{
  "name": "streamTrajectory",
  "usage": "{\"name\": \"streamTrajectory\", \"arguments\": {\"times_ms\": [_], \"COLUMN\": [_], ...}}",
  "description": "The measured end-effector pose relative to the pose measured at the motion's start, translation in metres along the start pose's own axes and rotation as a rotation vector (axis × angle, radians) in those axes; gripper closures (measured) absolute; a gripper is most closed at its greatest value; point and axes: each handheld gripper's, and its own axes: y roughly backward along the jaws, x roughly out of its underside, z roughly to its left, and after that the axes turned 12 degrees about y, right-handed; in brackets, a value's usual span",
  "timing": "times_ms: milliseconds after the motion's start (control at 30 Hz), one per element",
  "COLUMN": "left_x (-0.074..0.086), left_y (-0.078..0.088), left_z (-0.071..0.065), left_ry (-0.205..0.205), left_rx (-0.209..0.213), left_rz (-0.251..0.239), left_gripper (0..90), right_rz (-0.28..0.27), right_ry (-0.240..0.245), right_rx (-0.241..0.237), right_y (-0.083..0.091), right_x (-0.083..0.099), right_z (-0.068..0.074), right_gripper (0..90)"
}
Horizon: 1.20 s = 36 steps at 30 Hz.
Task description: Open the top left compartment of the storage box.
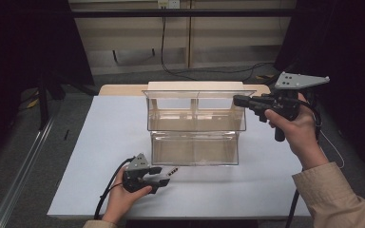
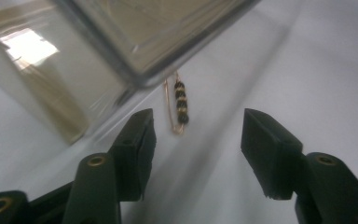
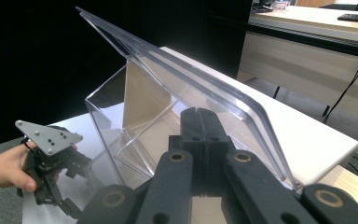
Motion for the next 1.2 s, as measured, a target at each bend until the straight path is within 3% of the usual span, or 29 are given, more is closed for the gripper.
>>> {"name": "streamTrajectory", "arguments": {"times_ms": [300,433,600,633,767,800,900,1033,1100,1200], "left_x": [-0.004,-0.005,-0.006,-0.006,-0.005,-0.005,-0.005,-0.003,0.000,0.002], "left_y": [-0.019,-0.020,-0.020,-0.020,-0.019,-0.018,-0.016,-0.013,-0.012,-0.013], "left_z": [-0.011,-0.012,-0.011,-0.010,-0.011,-0.011,-0.013,-0.014,-0.015,-0.014], "left_ry": [-0.036,-0.042,-0.040,-0.027,-0.015,-0.007,0.000,0.008,0.009,0.009], "left_rx": [-0.118,-0.140,-0.120,-0.099,-0.090,-0.058,-0.040,-0.005,-0.005,-0.007], "left_rz": [0.033,0.041,0.048,0.050,0.054,0.066,0.057,0.078,0.098,0.078], "left_gripper": [63.3,68.7,79.9,84.0,84.3,84.4,84.4,84.5,84.5,83.3], "right_rz": [-0.002,-0.001,-0.003,-0.004,-0.004,-0.005,-0.004,-0.003,-0.004,-0.002], "right_ry": [-0.002,0.000,0.001,0.000,-0.002,-0.003,-0.005,-0.006,-0.006,-0.005], "right_rx": [-0.006,-0.005,-0.005,-0.005,-0.005,-0.005,-0.004,0.000,0.000,0.001], "right_y": [-0.004,-0.004,-0.004,-0.004,-0.004,-0.004,-0.004,-0.002,-0.002,-0.002], "right_x": [0.001,0.000,0.001,0.001,0.001,0.001,0.002,0.002,0.002,0.002], "right_z": [0.002,0.002,0.002,0.002,0.002,0.002,0.001,0.001,0.001,0.001], "right_gripper": [90.0,90.0,90.0,90.0,90.0,90.0,90.0,90.0,90.0,90.0]}}
